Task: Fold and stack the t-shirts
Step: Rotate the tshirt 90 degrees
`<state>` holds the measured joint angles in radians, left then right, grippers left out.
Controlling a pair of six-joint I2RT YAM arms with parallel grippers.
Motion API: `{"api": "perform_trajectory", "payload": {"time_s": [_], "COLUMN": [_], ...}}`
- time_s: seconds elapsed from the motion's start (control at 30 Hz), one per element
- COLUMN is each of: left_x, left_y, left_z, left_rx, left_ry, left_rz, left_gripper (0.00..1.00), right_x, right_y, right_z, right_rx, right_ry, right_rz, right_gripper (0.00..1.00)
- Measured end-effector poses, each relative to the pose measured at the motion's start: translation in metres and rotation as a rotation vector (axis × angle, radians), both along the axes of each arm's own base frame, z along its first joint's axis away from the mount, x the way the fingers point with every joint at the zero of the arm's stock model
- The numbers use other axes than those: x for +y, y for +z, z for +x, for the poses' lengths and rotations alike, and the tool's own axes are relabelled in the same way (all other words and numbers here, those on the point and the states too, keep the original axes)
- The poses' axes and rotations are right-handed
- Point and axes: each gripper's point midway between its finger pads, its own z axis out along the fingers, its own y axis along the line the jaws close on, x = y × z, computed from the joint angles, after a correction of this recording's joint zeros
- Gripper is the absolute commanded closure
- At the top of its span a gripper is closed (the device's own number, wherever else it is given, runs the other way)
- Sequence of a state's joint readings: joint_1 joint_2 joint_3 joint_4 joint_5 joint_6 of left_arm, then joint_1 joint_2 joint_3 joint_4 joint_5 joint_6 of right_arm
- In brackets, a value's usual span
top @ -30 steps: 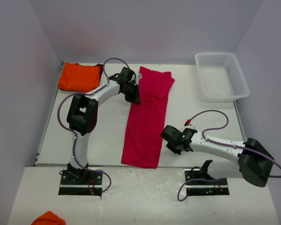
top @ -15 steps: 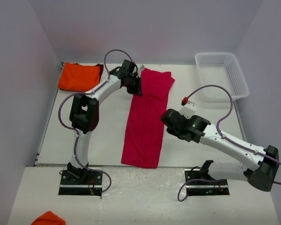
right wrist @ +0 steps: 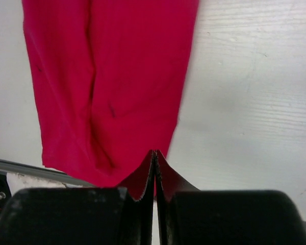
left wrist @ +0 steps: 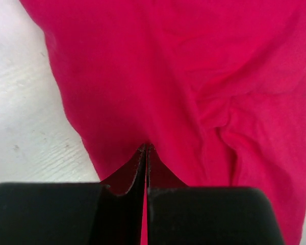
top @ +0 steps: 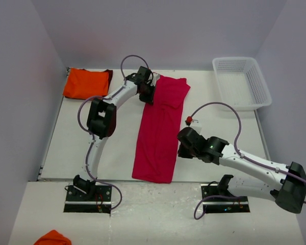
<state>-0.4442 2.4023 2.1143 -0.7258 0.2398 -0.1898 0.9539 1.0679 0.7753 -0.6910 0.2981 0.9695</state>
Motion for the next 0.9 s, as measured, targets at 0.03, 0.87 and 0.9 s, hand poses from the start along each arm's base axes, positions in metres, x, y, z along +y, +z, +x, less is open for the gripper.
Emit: {"api": "perform_trajectory", "payload": {"time_s": [0.03, 0.87, 0.9], "left_x": [0.001, 0.033, 0.035], "left_y": [-0.009, -0.03, -0.029], "left_z": [-0.003, 0.049, 0.051], "left_rx": [0.019, 0.04, 0.038], "left_ry": [-0.002, 0.128, 0.132], "left_rz": [0.005, -0.139, -0.143], "left_gripper": [1.0, 1.0, 1.0], "right_x": [0.003, 0.07, 0.073], "right_y": [0.0, -0.055, -0.059], "right_z": [0.001, 0.005, 0.006], "right_rx": [-0.002, 0.152, 0.157], "right_ry": [0.009, 0.171, 0.172], "right_rz": [0.006, -0.071, -0.074], "right_gripper": [1.0, 1.0, 1.0]}}
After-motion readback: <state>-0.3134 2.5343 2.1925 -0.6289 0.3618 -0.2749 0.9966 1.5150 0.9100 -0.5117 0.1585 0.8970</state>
